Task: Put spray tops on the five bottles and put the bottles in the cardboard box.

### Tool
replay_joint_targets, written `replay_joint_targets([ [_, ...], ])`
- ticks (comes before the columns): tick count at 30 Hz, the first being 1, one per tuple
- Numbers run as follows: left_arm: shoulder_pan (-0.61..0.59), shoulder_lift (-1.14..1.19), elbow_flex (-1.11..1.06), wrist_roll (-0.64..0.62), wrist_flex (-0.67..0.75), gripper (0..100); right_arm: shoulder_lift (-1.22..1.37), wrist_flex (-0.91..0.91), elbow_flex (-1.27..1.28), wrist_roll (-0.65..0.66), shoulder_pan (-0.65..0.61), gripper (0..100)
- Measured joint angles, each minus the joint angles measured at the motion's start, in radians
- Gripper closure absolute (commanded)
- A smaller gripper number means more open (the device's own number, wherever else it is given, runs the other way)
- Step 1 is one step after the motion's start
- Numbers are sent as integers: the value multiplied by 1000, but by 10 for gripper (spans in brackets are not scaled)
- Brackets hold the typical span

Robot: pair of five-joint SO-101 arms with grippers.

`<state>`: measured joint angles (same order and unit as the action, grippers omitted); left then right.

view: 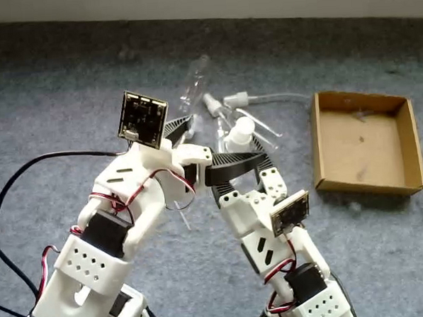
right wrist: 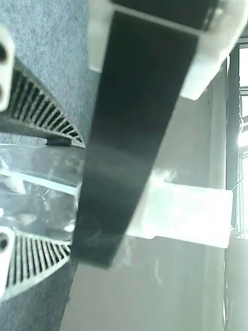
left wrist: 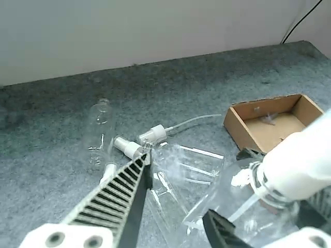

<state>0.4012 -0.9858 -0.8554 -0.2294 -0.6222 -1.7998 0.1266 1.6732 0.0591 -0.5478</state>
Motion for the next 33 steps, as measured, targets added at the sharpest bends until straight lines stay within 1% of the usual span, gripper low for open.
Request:
replay_joint_targets([
  [6,40,0,6,35,2,500,0,0,0,0,0,796],
  [23,41,0,249,38,3,504,0,0,0,0,0,796],
  [26,-31,0,293,38,3,504,-2,11,0,0,0,796],
  [29,-150,0,307,38,0,505,-6,54,0,0,0,796],
  [30,-189,0,310,38,-17,505,-6,61,0,0,0,796],
  [33,-290,0,313,38,-129,505,-6,61,0,0,0,796],
])
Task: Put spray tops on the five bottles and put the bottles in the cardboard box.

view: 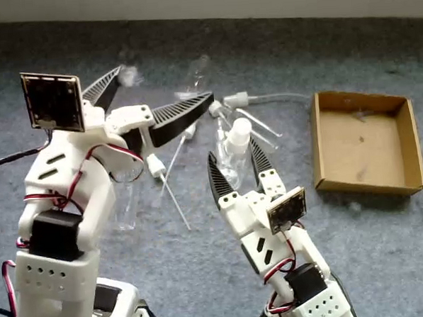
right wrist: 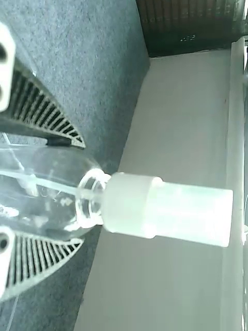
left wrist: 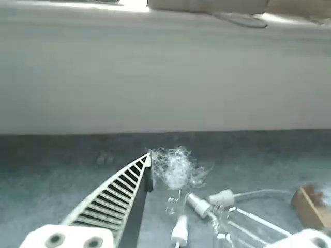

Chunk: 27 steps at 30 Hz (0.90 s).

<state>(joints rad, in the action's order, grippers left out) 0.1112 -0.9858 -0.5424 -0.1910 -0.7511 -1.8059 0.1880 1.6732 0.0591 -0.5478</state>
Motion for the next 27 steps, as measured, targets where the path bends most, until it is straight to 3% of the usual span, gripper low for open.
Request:
replay_joint_targets([
  [4,-80,-26,0,0,-209,606,0,6,0,0,0,796],
  [11,-112,-192,0,0,-462,998,0,9,0,0,98,797],
  [15,-112,-310,-61,0,-483,963,-2,41,0,0,183,797],
  [20,-115,-470,-333,0,-482,995,-2,203,-12,0,241,797],
  [27,-121,-750,-838,0,-203,995,-2,226,-49,0,321,797],
])
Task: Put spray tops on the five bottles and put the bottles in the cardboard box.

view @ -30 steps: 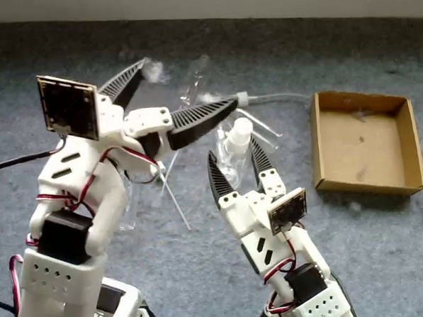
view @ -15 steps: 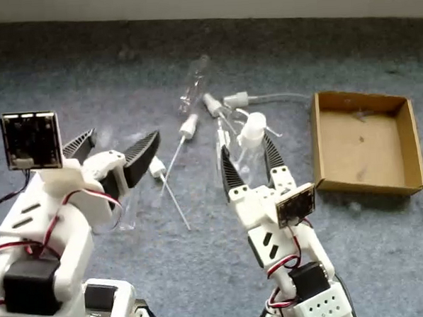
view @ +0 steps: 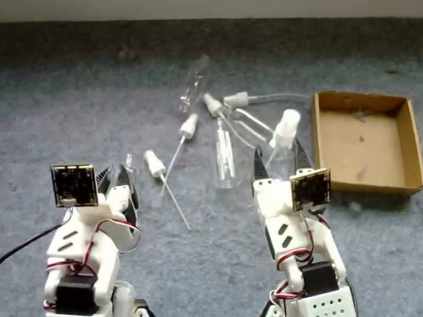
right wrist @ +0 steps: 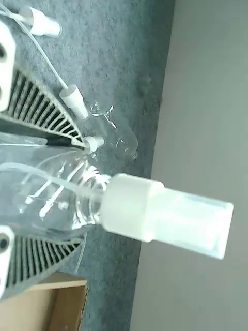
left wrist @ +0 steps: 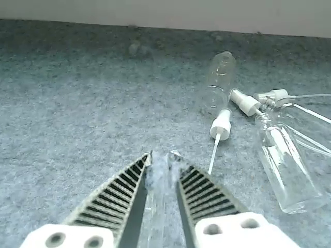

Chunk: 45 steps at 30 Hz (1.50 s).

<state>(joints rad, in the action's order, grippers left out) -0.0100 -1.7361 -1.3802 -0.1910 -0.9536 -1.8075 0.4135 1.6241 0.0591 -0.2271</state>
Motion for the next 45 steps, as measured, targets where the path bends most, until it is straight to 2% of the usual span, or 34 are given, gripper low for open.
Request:
replay_joint_targets([
  [4,-26,-71,-181,0,112,995,0,2,-26,0,72,797],
  [8,-109,-71,-192,0,137,995,0,2,-26,0,97,797],
  [12,-126,-71,-193,8,138,995,0,2,-26,-2,98,797],
  [18,-126,-71,-192,103,41,995,0,9,-26,-89,98,797],
  [24,-92,-72,-143,115,-103,995,0,192,-144,-100,98,797],
  [45,-87,-72,-141,115,-106,995,-12,523,-532,-100,104,797],
])
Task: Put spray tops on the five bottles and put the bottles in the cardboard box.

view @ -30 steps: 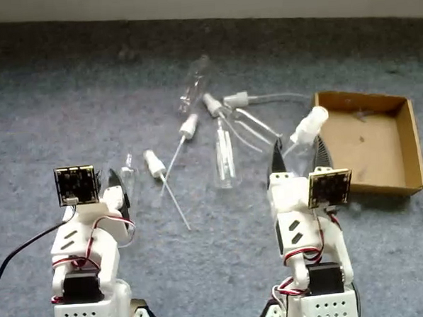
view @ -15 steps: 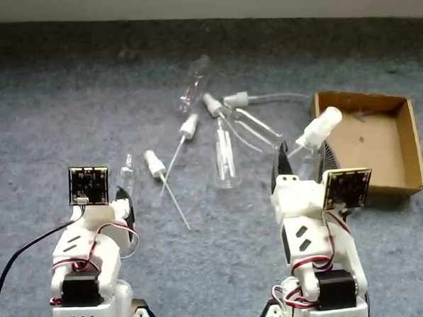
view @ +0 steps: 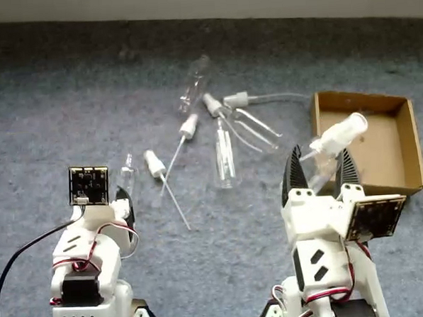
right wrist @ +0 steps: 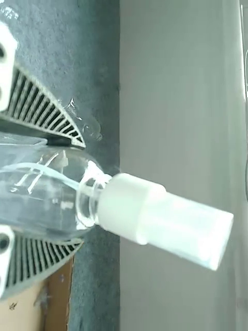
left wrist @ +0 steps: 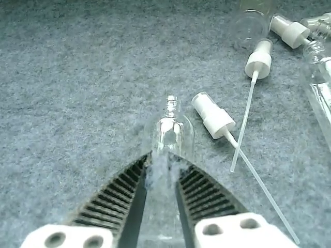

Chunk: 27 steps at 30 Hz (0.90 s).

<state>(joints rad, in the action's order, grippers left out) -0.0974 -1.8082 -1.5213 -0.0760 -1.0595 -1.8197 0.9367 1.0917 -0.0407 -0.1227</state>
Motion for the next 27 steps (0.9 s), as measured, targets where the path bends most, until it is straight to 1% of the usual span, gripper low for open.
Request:
replay_joint_targets([
  [7,0,0,0,0,0,995,0,11,-5,61,0,797],
  [13,0,0,0,18,0,995,0,11,-5,71,3,797],
  [17,0,0,0,46,0,995,0,11,-18,74,60,797],
  [19,0,0,0,46,0,995,14,11,-49,97,87,797],
  [22,0,0,0,46,0,995,98,49,-133,149,97,797],
  [27,5,0,0,46,0,995,308,69,-296,170,103,797],
])
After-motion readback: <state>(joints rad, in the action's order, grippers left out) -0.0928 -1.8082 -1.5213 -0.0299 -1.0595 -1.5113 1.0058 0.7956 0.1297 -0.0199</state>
